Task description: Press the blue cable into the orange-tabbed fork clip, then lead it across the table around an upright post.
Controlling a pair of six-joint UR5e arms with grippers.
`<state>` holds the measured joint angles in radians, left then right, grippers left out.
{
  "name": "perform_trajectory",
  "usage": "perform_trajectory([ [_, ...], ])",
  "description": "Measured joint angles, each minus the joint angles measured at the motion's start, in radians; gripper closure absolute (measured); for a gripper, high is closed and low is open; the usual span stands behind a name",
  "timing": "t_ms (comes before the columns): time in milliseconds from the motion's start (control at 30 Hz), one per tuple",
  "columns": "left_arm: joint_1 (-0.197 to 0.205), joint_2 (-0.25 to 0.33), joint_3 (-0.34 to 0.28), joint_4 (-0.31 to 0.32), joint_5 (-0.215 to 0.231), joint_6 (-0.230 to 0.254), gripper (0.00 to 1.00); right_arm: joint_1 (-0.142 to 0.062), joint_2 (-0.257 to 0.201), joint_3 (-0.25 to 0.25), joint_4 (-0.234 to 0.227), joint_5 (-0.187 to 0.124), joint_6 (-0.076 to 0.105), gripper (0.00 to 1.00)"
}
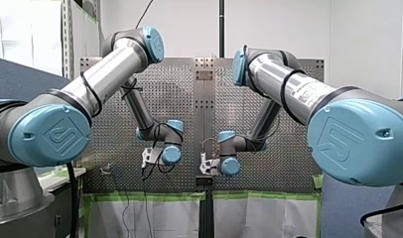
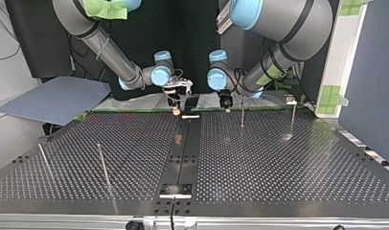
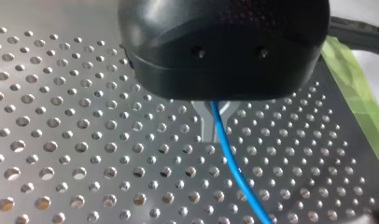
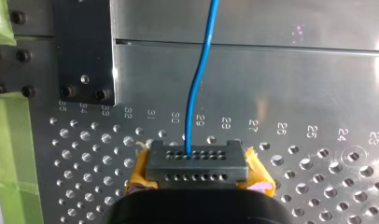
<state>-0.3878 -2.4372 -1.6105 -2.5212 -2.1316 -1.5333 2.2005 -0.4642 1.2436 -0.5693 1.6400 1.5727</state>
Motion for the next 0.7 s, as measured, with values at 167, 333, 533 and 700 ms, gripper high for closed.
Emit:
perform_trajectory([
  [167,-0.001,0.0,0.0,0.001,-0.009,0.011,1.0,0.0,0.0,0.0,0.0,0.0,0.0,1.0],
  [333,-0.011,0.001,0.0,-0.001,-0.009,0.024,1.0,0.0,0.0,0.0,0.0,0.0,0.001,1.0],
  [533,-0.042,0.004,0.0,0.001,-0.009,0.026,1.0,-0.002,0.0,0.0,0.002,0.0,-0.002,1.0],
  [700,-0.076,0.017,0.0,0.009,-0.021,0.018,1.0,-0.006,-0.002,0.0,0.013,0.001,-0.007,1.0],
])
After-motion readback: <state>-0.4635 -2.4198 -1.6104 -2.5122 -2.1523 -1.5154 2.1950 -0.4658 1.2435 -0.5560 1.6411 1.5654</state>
